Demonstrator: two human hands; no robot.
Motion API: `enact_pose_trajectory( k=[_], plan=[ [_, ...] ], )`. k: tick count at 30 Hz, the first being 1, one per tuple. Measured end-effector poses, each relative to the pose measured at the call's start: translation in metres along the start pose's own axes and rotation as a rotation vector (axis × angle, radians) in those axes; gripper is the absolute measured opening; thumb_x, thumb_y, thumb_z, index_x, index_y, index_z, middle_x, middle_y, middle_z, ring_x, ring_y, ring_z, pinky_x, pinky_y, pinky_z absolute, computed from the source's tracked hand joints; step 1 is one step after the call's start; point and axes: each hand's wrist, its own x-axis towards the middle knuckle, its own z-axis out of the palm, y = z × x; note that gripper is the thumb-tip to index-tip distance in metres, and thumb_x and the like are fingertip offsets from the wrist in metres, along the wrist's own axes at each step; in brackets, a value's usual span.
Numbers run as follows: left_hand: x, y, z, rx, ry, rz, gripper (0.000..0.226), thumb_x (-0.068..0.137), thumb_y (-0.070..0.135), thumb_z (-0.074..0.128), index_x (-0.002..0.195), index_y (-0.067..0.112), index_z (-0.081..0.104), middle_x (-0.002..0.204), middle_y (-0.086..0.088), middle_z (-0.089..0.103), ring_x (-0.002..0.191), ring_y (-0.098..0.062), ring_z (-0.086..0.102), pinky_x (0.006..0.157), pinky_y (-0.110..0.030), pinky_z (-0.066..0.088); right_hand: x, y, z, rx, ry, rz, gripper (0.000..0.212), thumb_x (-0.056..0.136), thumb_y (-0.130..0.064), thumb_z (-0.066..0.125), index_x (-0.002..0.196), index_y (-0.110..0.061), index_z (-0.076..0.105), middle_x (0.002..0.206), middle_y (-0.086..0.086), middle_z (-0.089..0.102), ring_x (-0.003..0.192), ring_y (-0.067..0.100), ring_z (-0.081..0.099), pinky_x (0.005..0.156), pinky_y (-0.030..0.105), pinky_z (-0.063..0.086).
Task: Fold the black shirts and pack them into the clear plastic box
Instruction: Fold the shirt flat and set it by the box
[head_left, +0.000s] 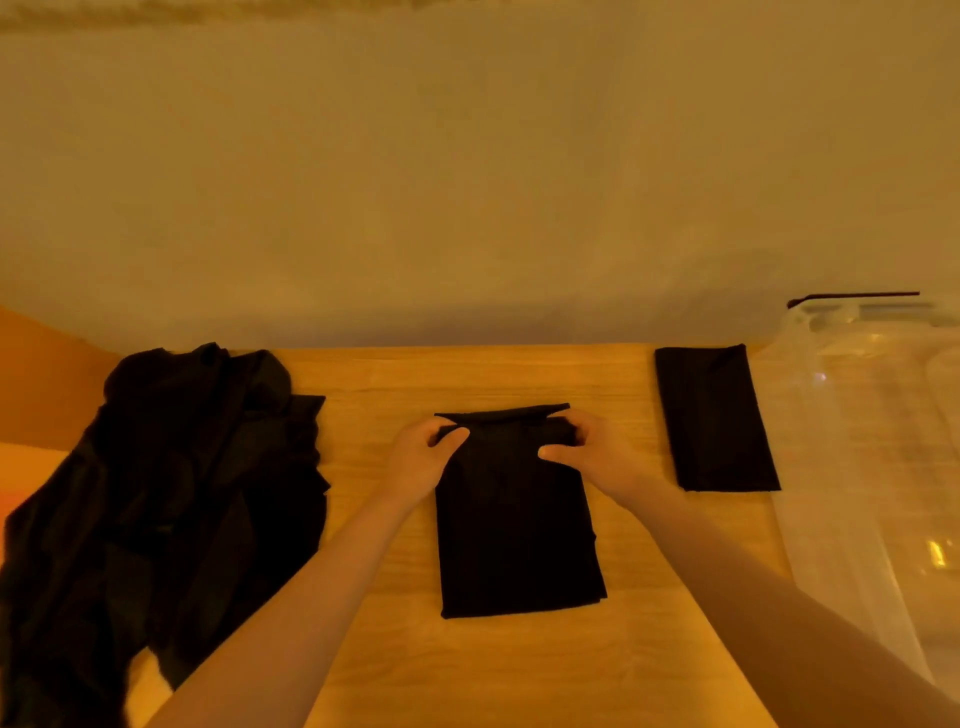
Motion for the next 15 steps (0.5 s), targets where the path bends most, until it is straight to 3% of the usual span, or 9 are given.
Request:
enact_pose_trajectory(
  k=[4,8,10,12,15],
  plan=[
    [0.005,-0.002,0.002,0.077,0.098,0.118,0.011,0.093,0.021,0.053,0.088,0.019,0.063,0.077,0.008,0.06,0.073,-0.004,0.056,0.062,-0.013,0.041,0.005,0.006,0.001,0.002,0.13,-0.045,0.008,0.09,-0.013,0.059,0.091,-0.021,0.061,0.086,-0.003,0.065,0.084,0.016,0.064,0.065,0.017,0.051],
    [0.011,0.0,0.006,0.232,0.23,0.292,0.013,0.093,0.018,0.054,0.094,0.01,0.065,0.094,0.006,0.054,0.081,0.0,0.047,0.072,-0.006,0.037,0.013,0.004,0.005,-0.254,0.245,-0.186,0.008,0.092,-0.02,0.056,0.1,-0.02,0.059,0.091,-0.014,0.055,0.082,0.0,0.052,0.069,0.008,0.04],
    [0.016,0.0,0.006,0.243,0.232,0.279,0.018,0.094,0.02,0.053,0.097,0.009,0.065,0.094,0.003,0.057,0.084,-0.005,0.049,0.07,-0.008,0.038,0.021,0.003,0.004,-0.26,0.252,-0.154,0.022,0.093,-0.024,0.055,0.109,-0.01,0.061,0.096,-0.008,0.058,0.093,0.007,0.055,0.074,0.015,0.042],
    [0.021,0.002,0.005,0.242,0.246,0.254,0.02,0.095,0.023,0.051,0.095,0.009,0.065,0.084,0.0,0.06,0.076,-0.009,0.051,0.066,-0.018,0.04,0.028,0.0,0.002,-0.303,0.246,-0.129,0.033,0.094,-0.029,0.053,0.117,-0.005,0.058,0.097,-0.002,0.059,0.096,0.015,0.059,0.072,0.021,0.044],
    [0.028,0.004,0.004,0.29,0.266,0.239,0.024,0.095,0.027,0.049,0.098,0.009,0.065,0.082,-0.005,0.063,0.07,-0.012,0.053,0.065,-0.029,0.044,0.038,-0.006,0.0,-0.495,0.249,-0.147,0.039,0.095,-0.032,0.05,0.124,-0.007,0.053,0.083,-0.001,0.06,0.074,0.013,0.058,0.056,0.017,0.039]
  ],
)
